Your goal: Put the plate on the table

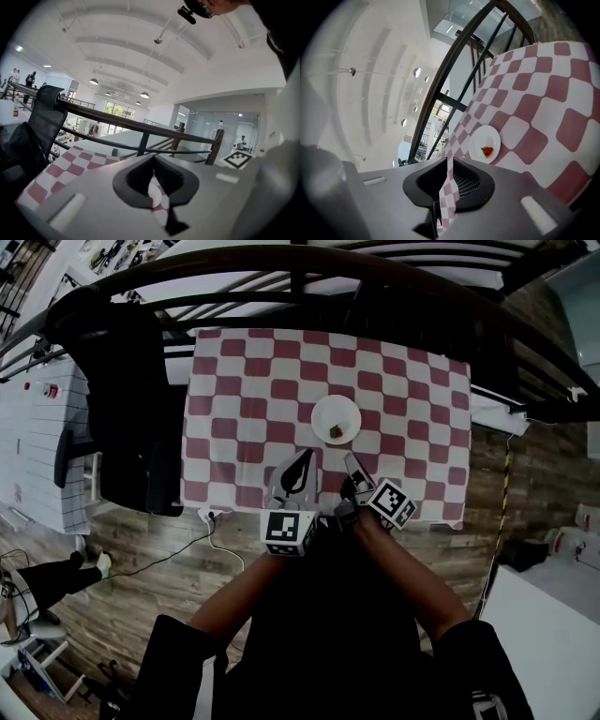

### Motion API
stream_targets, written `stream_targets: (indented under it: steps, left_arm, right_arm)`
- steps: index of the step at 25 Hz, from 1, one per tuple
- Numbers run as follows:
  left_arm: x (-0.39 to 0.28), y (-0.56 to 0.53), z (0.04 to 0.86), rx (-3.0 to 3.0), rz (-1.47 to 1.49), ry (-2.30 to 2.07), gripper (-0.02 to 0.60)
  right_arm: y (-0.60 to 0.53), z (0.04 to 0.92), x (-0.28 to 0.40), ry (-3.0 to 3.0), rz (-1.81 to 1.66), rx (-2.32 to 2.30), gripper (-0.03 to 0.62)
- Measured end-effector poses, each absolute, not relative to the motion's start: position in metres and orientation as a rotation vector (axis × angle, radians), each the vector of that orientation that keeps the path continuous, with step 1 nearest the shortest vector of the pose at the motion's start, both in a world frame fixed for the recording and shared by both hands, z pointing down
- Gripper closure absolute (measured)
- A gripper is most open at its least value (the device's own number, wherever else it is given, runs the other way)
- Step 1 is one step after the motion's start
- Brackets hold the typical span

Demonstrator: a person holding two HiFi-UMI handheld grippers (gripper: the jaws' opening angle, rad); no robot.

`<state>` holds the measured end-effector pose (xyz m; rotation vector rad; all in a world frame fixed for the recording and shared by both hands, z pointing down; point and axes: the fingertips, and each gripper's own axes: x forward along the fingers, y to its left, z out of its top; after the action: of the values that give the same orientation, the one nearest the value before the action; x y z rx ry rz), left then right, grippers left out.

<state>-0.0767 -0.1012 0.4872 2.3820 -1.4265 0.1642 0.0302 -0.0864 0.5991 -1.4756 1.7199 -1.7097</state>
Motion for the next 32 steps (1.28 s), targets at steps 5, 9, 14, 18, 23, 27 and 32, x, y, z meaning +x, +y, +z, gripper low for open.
stream_targets:
  steps: [5,9,14,18,23,27,32]
  left_arm:
    - [-0.071,-0.085,0.495,2.373,0.14,-1.367,0.572]
    - [-0.065,-0.076,0.494,2.345,0.127,-1.344,0.573]
    - [-0.066,-0.08,0.475,2.353,0.104,-1.38,0.572]
    - [-0.067,-0.08,0.454,2.383,0.087,-1.464,0.572]
    - [-0.056,-0.059,0.435,2.366,0.081,-1.527,0.572]
    - [-0.024,-0.032,0.424,2.403,0.092,-1.521,0.572]
    - [0.013,-0.002,0.417,2.476,0.111,-1.485,0.572]
  right_arm:
    - [-0.078,0.573,0.026,1.833,-1.631,-1.512,0.595]
    - [-0.072,0.55,0.023,2.06,-1.524,-1.571,0.597]
    - [-0.076,0.514,0.029,2.351,-1.224,-1.647,0.597]
    - [-0.08,0.485,0.042,2.464,-1.04,-1.698,0.597]
    - [-0.057,0.441,0.054,2.605,-0.744,-1.721,0.597]
    - [-0.033,0.421,0.069,2.622,-0.609,-1.741,0.597]
    - [-0.006,0.406,0.08,2.637,-0.465,-1.769,0.597]
